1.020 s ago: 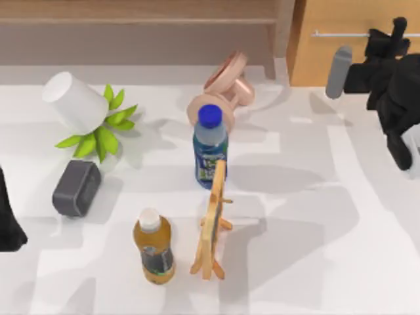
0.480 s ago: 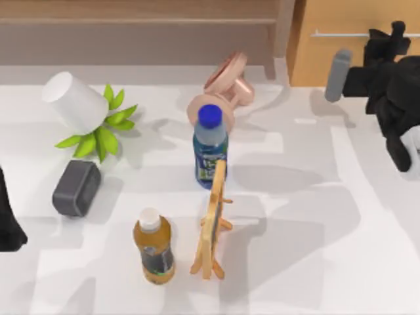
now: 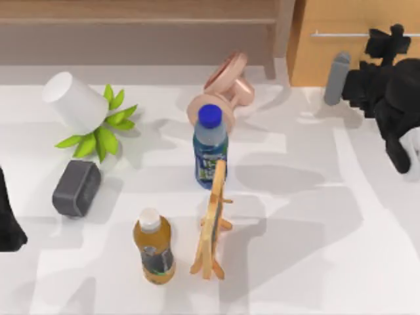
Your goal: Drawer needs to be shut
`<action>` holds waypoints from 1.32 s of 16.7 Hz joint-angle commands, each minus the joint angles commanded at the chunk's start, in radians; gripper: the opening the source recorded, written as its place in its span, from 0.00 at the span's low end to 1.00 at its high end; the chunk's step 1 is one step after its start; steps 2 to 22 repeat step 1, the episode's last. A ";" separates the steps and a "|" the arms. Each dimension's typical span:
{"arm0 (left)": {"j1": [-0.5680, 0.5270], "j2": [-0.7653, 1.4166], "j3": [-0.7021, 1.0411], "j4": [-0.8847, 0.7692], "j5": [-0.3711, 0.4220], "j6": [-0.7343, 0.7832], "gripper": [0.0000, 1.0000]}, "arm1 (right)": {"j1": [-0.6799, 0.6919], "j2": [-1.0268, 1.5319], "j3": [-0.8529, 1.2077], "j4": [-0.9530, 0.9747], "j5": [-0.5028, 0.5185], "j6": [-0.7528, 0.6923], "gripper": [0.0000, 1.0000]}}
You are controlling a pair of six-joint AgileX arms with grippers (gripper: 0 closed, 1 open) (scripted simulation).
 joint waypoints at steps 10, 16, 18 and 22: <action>0.000 0.000 0.000 0.000 0.000 0.000 1.00 | 0.000 0.000 0.000 0.000 0.000 0.000 1.00; 0.000 0.000 0.000 0.000 0.000 0.000 1.00 | 0.000 0.000 0.000 0.000 0.000 0.000 1.00; 0.000 0.000 0.000 0.000 0.000 0.000 1.00 | 0.000 0.000 0.000 0.000 0.000 0.000 1.00; 0.000 0.000 0.000 0.000 0.000 0.000 1.00 | 0.000 0.000 0.000 0.000 0.000 0.000 1.00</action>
